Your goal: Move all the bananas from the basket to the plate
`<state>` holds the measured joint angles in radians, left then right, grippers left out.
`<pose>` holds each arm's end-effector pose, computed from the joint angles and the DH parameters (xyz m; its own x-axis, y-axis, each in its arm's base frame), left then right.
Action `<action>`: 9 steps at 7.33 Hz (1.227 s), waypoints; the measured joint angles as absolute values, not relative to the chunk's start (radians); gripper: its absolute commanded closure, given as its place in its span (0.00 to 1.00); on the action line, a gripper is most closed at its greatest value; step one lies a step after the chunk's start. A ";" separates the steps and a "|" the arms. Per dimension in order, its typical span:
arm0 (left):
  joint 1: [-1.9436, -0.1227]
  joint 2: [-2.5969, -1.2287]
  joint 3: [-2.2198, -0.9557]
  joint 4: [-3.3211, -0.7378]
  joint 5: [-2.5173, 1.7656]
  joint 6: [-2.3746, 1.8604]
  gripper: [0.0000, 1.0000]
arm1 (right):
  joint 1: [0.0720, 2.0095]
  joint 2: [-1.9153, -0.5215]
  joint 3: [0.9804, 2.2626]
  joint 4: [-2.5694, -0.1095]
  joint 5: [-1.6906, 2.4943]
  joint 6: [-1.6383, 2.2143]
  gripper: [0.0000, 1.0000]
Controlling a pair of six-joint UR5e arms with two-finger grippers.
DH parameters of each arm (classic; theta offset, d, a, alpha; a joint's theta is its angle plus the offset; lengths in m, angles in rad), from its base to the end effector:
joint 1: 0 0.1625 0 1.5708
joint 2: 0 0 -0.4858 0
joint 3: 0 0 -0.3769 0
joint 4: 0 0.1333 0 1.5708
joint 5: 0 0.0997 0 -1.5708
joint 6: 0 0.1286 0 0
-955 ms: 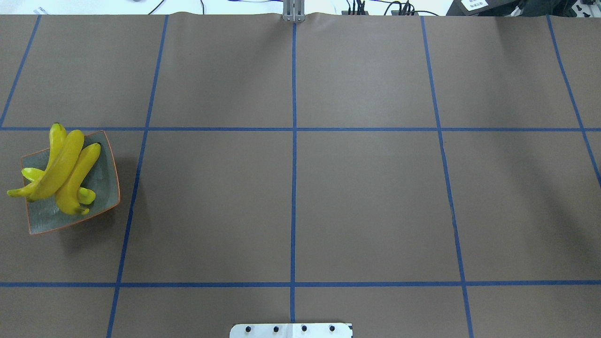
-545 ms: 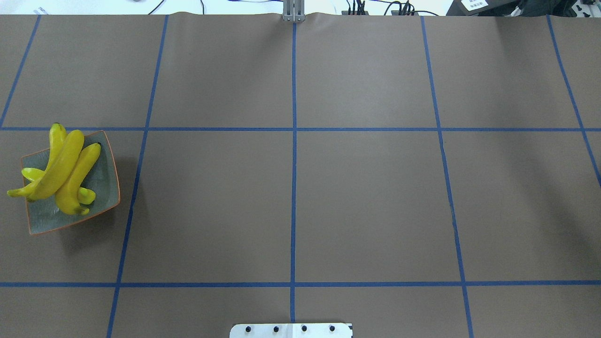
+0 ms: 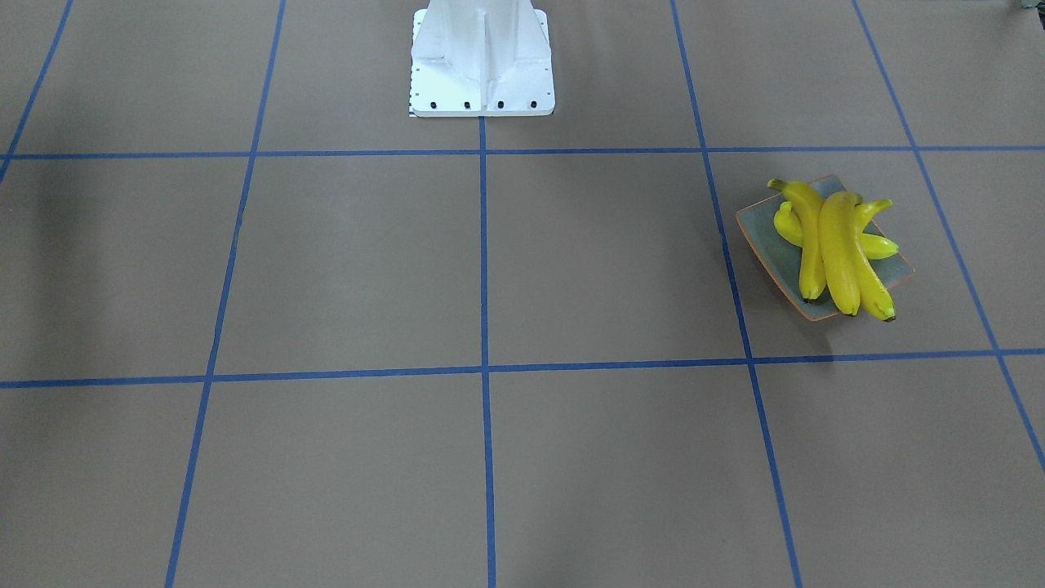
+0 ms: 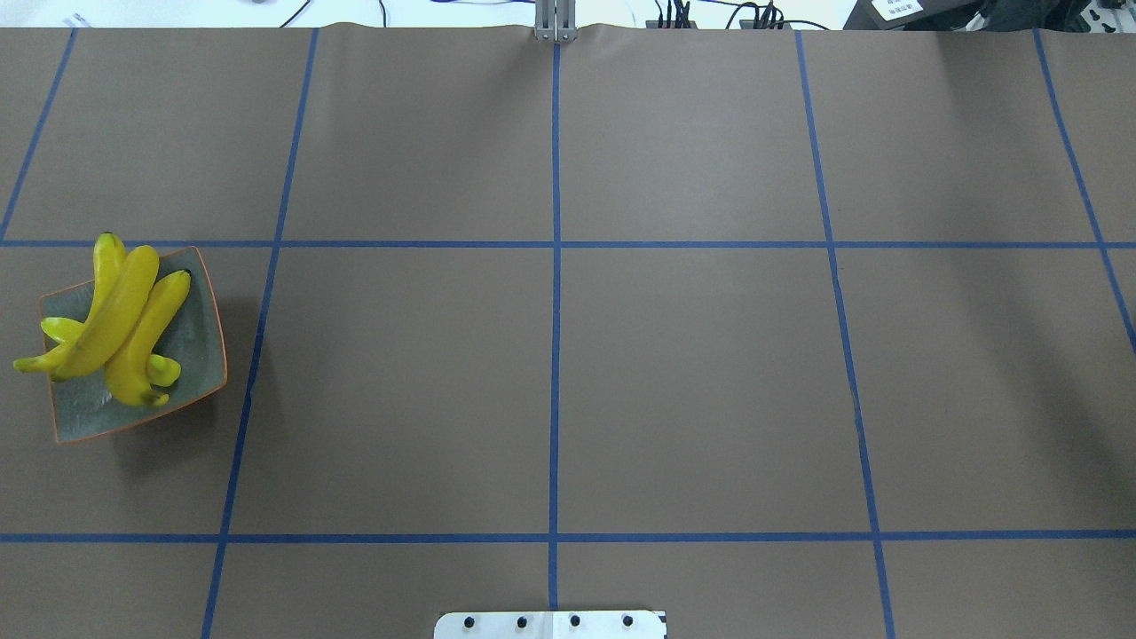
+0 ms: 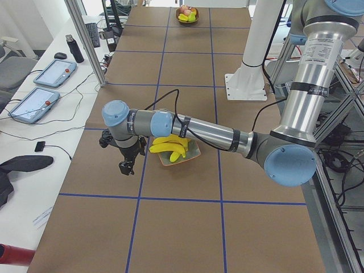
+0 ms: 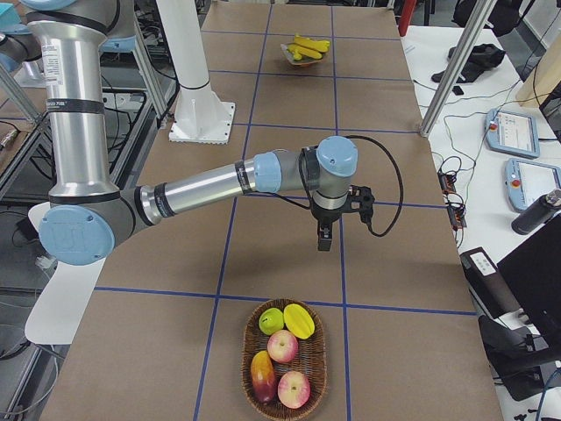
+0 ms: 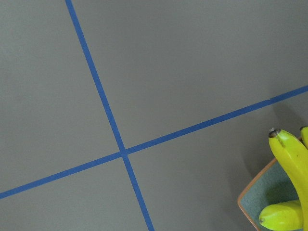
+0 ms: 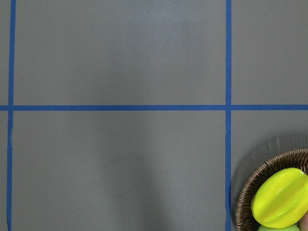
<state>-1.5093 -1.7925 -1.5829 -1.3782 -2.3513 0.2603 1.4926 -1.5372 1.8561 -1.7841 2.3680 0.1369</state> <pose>-0.0073 -0.5784 0.6363 0.6678 0.3268 -0.6688 -0.2414 0.9450 0.2207 0.0035 -0.4846 0.6087 0.6948 0.0068 0.7191 -0.0173 0.9998 0.0073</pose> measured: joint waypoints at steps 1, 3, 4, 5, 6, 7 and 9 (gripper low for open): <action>-1.511 -1.784 -1.582 -1.380 -2.351 0.258 0.00 | 1.497 -1.537 1.852 -1.784 2.369 0.134 0.00; -1.518 -1.739 -1.596 -1.431 -2.353 0.199 0.00 | 1.502 -1.534 1.845 -1.786 2.370 0.133 0.00; -1.522 -1.685 -1.627 -1.506 -2.353 0.104 0.00 | 1.503 -1.532 1.843 -1.790 2.370 0.133 0.00; -1.523 -1.629 -1.665 -1.575 -2.359 0.021 0.00 | 1.503 -1.530 1.842 -1.796 2.370 0.133 0.00; -1.523 -1.589 -1.693 -1.607 -2.374 -0.024 0.00 | 1.503 -1.529 1.842 -1.799 2.370 0.133 0.00; -1.523 -1.571 -1.705 -1.619 -2.389 -0.055 0.00 | 1.503 -1.528 1.842 -1.800 2.370 0.133 0.00; -1.523 -1.562 -1.709 -1.622 -2.395 -0.096 0.00 | 1.503 -1.529 1.843 -1.801 2.370 0.133 0.00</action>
